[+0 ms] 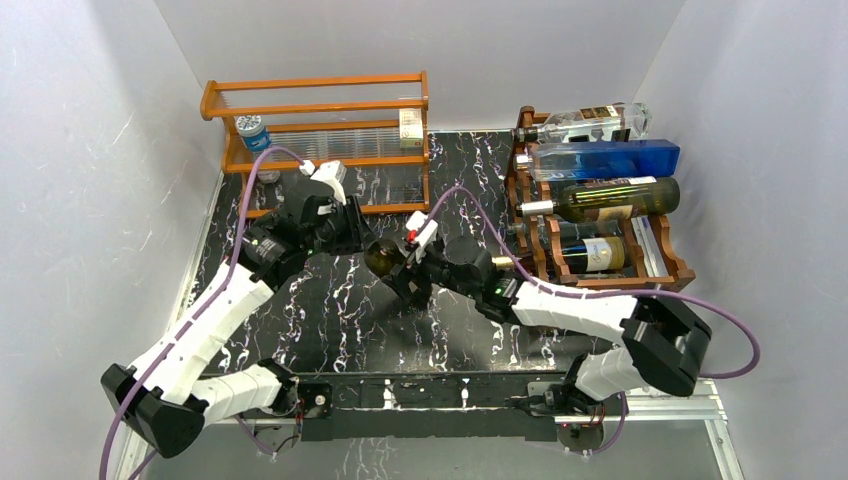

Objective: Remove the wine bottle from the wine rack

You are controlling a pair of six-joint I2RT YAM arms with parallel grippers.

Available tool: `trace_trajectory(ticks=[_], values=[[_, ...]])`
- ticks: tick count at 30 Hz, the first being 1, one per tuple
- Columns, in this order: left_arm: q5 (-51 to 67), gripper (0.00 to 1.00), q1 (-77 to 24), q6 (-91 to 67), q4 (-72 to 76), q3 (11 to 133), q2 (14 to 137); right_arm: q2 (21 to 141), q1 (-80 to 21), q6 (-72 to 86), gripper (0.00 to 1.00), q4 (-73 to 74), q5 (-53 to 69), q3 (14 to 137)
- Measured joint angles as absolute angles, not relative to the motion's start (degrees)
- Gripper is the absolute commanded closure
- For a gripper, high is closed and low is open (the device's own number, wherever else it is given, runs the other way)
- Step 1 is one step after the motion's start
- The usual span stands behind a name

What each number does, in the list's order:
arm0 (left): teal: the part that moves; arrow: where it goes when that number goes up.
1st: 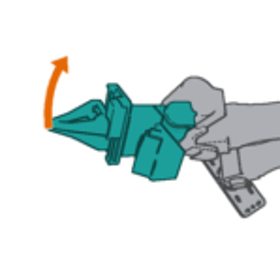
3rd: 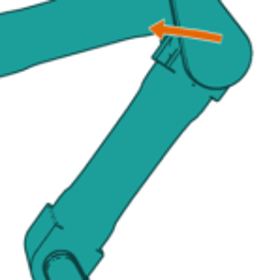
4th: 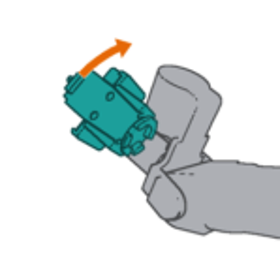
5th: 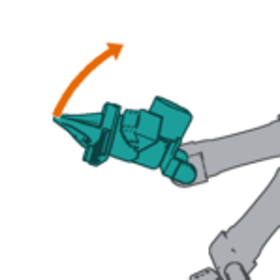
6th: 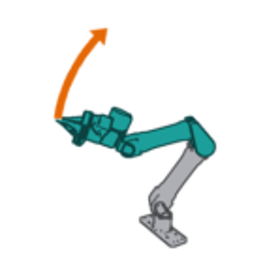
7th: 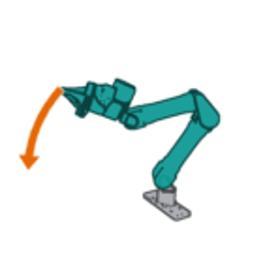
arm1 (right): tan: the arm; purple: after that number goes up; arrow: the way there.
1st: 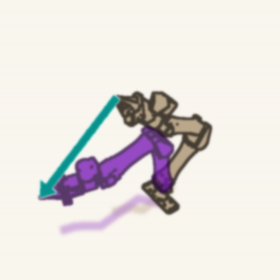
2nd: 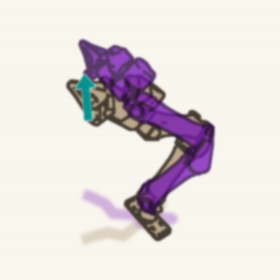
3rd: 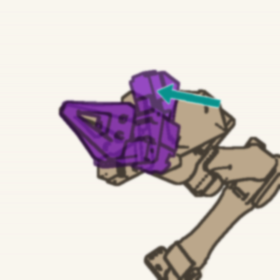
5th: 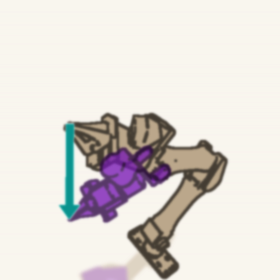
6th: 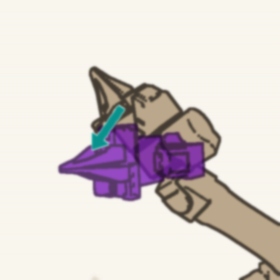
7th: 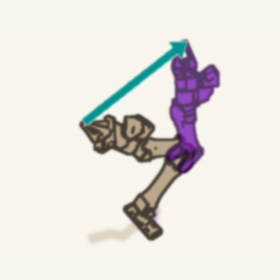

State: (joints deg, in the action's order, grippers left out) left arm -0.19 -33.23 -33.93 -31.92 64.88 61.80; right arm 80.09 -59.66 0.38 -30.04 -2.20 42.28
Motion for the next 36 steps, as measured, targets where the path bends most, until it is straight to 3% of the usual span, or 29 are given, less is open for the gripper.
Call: trace_trajectory(ticks=[7, 18, 29, 36], values=[[-8.71, 1.0, -32.69, -26.22, -40.77, 76.55, 68.03, 72.38, -59.66, 3.09, 0.02, -13.89, -0.89, 49.93], [-15.79, 1.0, -26.13, -16.75, -44.8, 88.47, 80.34, 56.93, -59.66, 7.79, 0.02, -1.58, -5.69, 49.69], [-15.84, 1.0, -10.13, -12.71, -44.62, 91.98, 84.64, 54.83, -59.66, 9.39, 0.02, 3.79, -9.21, 49.71], [-13.93, 1.0, -5.3, -12.62, -43.27, 92.84, 87.42, 54.87, -59.66, 9.65, 0.02, 4.64, -10.02, 49.71]])
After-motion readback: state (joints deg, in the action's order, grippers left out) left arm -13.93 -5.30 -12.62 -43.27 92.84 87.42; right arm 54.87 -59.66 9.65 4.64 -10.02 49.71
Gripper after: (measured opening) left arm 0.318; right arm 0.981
